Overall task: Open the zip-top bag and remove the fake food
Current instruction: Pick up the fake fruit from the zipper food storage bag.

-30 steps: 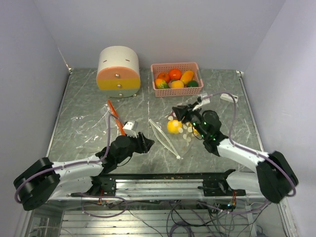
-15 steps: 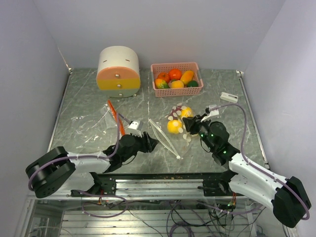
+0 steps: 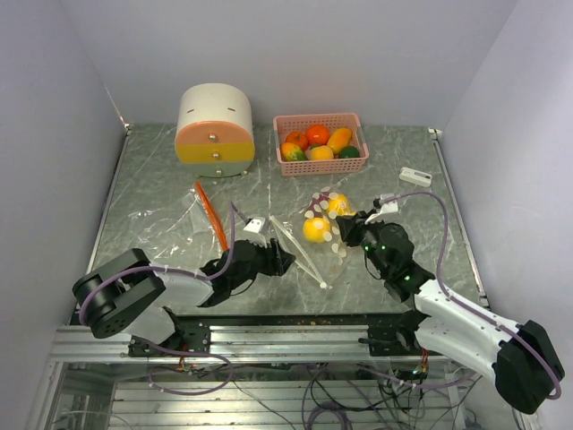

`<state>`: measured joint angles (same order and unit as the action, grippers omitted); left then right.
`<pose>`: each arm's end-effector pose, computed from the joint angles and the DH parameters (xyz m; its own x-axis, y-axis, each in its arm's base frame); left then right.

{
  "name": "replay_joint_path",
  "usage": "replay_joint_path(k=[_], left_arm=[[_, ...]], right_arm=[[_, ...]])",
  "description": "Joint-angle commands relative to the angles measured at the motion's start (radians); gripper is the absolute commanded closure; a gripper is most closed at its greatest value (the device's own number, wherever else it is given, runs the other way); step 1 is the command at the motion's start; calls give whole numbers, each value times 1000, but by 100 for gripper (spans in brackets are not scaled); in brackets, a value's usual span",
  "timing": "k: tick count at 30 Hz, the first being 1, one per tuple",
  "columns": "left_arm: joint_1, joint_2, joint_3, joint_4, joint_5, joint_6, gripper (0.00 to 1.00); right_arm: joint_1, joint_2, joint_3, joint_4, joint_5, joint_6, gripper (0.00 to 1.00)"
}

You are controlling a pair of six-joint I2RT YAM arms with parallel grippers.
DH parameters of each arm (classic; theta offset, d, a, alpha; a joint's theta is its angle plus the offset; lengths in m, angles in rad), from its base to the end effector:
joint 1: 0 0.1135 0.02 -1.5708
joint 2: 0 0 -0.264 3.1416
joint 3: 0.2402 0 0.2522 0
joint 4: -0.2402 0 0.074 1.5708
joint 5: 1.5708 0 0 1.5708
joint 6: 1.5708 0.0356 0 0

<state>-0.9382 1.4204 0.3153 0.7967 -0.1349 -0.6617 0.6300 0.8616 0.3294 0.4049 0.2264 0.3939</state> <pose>0.1506 -0.1973 0.1494 -0.5861 -0.2304 -0.7768 0.4605 0.6942 -0.5533 0.1642 0.1098 0.2274 -0.2460 0.2835 -0.9269 -0.3246 0.8769 0.3544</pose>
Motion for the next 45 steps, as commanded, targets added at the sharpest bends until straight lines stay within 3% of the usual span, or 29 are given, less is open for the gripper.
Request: replay_joint_path(k=[1,12,18,21,27,31,38,45], left_arm=[[-6,7,28,85,53,-20,38],[-6,14,57,47,13,-16,38],[-7,34,87,16,-4,16,38],[-8,62,87,33,-31,16,38],[-7,155,84,150,-78,-7,36],[-7,198,111,156,-76,-10,34],[-6,235,135,153,-118,-54,35],[-6,240,169,105,-149,-74,38]], right_arm=[[5,13,5,4,27,8,77],[6,125,62,-32,-3,25,77],[7,127,66,16,-101,7,78],[17,123,74,21,-158,-30,72],[116,148,125,-86,-55,-88,51],[175,155,131,-132,10,-115,43],[220,199,151,-159,-16,-153,43],[323,271,181,-189,86,-183,47]])
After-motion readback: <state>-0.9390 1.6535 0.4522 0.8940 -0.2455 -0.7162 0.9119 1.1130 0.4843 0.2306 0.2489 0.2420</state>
